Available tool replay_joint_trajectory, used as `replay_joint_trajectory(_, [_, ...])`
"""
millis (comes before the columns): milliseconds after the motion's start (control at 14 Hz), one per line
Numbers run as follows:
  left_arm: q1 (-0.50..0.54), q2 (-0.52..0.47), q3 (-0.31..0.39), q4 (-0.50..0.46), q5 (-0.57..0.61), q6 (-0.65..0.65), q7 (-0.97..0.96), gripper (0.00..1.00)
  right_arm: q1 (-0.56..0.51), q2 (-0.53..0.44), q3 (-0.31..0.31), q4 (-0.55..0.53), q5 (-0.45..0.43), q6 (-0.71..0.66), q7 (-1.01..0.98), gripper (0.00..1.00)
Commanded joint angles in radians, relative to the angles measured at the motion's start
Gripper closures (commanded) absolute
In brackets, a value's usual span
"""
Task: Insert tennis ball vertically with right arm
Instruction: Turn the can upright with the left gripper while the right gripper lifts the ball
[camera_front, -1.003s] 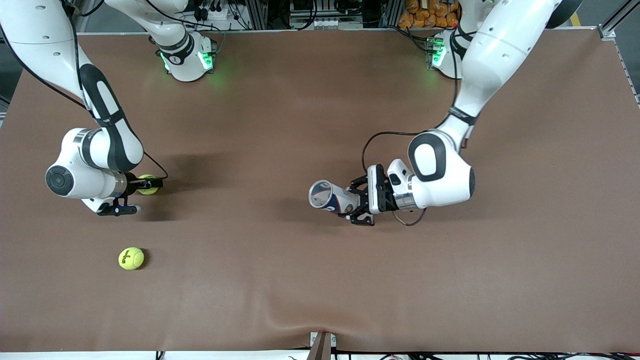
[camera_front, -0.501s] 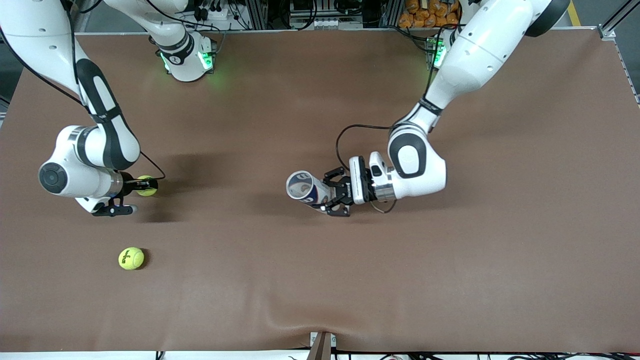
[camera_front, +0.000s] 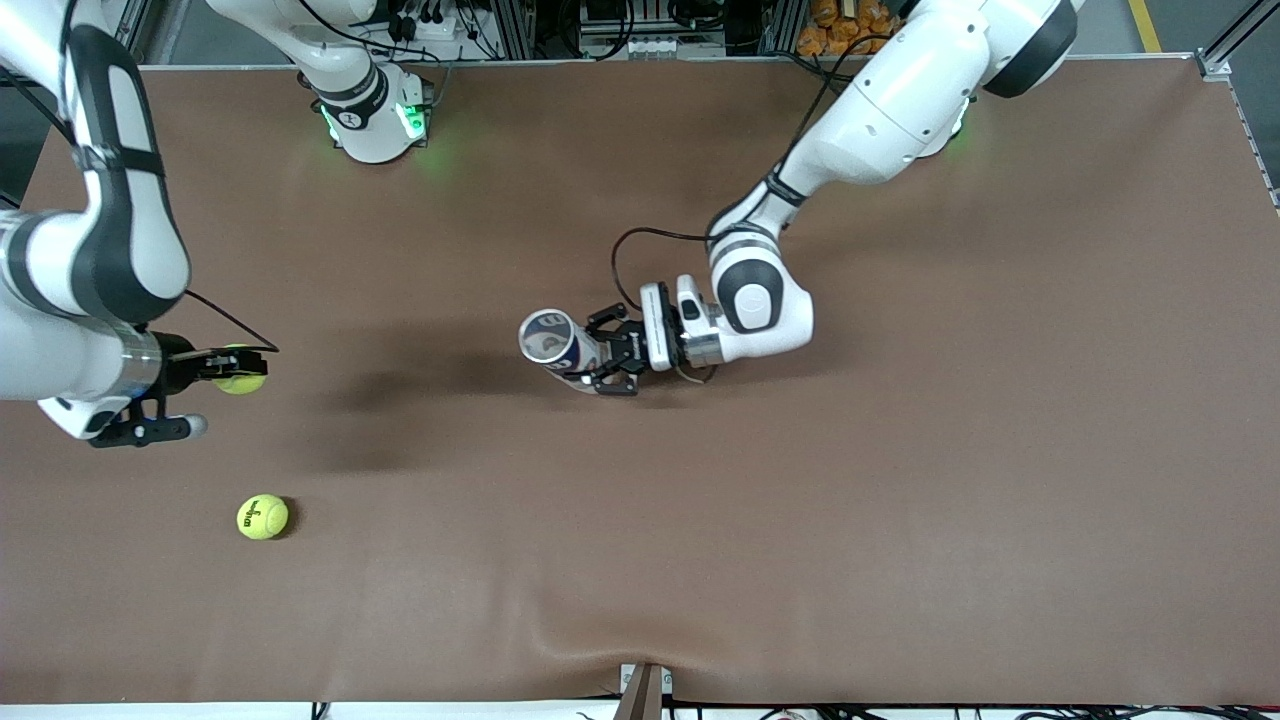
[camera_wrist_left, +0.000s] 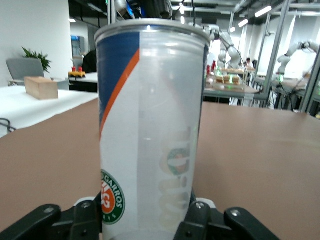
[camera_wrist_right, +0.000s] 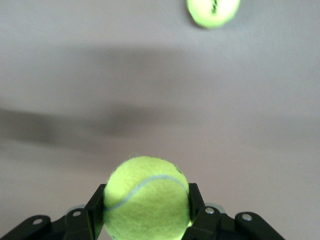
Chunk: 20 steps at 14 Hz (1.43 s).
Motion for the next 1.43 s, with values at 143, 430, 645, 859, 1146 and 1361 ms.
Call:
replay_joint_trajectory(143, [-0.084, 0.149, 0.002, 0.138, -0.250, -0.103, 0.199, 0.46, 0.137, -0.043, 0.000, 0.061, 0.036, -0.054, 0.238, 0.47])
replay_joint_trajectory(430, [-0.117, 0.176, 0.005, 0.147, -0.270, -0.123, 0.201, 0.46, 0.267, -0.068, 0.001, 0.060, 0.036, -0.062, 0.460, 0.46])
replay_joint_trajectory(645, [-0.146, 0.224, 0.011, 0.185, -0.319, -0.123, 0.242, 0.46, 0.381, -0.082, 0.001, 0.057, 0.036, -0.079, 0.650, 0.46])
replay_joint_trajectory(859, [-0.168, 0.229, 0.015, 0.187, -0.345, -0.123, 0.254, 0.46, 0.473, -0.080, 0.001, 0.045, 0.036, -0.064, 0.801, 0.47])
replay_joint_trajectory(1146, [-0.166, 0.253, 0.020, 0.186, -0.345, -0.125, 0.310, 0.46, 0.530, -0.080, 0.001, -0.007, 0.044, -0.018, 0.902, 0.48])
replay_joint_trajectory(1361, [-0.166, 0.256, 0.020, 0.183, -0.357, -0.125, 0.357, 0.46, 0.554, -0.082, 0.001, -0.053, 0.053, -0.001, 0.915, 0.48])
